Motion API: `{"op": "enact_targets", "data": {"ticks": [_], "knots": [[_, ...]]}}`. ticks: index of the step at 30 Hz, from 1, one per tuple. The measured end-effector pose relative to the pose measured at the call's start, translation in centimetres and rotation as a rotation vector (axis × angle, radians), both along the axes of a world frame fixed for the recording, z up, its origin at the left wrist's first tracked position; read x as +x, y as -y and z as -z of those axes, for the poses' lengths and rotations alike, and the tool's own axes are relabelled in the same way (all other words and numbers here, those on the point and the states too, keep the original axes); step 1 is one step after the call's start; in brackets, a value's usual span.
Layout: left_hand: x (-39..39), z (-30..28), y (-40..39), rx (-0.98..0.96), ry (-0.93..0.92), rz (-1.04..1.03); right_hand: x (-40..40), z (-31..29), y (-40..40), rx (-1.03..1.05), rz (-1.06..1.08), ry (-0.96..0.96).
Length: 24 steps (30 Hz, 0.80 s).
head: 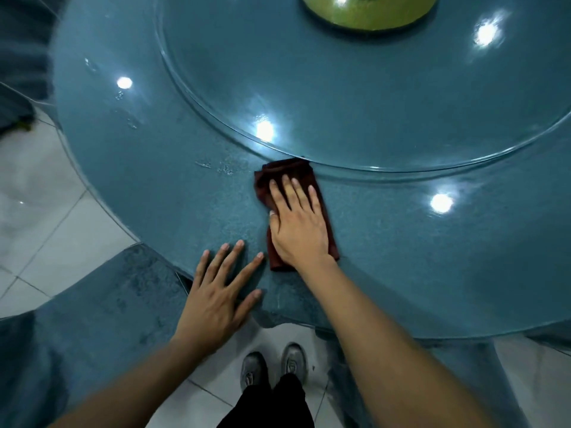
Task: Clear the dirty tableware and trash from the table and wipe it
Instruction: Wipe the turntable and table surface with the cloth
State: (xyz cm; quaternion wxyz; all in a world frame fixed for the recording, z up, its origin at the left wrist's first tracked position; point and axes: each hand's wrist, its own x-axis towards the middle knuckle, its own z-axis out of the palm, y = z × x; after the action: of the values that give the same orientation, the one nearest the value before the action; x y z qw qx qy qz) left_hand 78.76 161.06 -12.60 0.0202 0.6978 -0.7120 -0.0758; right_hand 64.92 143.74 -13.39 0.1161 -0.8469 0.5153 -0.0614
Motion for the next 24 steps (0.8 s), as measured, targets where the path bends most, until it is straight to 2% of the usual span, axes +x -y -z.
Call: {"op": "enact_targets", "data": {"ticks": [6, 10, 18, 21, 24], "knots": [[-0.4, 0.1, -0.1, -0.022, -0.017, -0.015, -8.4, -1.1, -10.7, 0.056, 0.098, 0.0], [-0.3, 0.2, -0.1, -0.048, -0.013, -0.012, -10.4, -0.9, -10.2, 0.032, 0.158, -0.06], [3.3, -0.4, 0.5, -0.118, -0.043, 0.145, -5.8, 0.2, 4.8, 0.01, 0.446, -0.067], [6.5, -0.8, 0.7, -0.169, -0.074, 0.19, -3.4, 0.1, 2.3, 0.006, 0.476, -0.062], [11.0, -0.9, 0.8, -0.195, -0.111, 0.147, 2.2, -0.3, -5.4, -0.03, 0.392, -0.085]]}}
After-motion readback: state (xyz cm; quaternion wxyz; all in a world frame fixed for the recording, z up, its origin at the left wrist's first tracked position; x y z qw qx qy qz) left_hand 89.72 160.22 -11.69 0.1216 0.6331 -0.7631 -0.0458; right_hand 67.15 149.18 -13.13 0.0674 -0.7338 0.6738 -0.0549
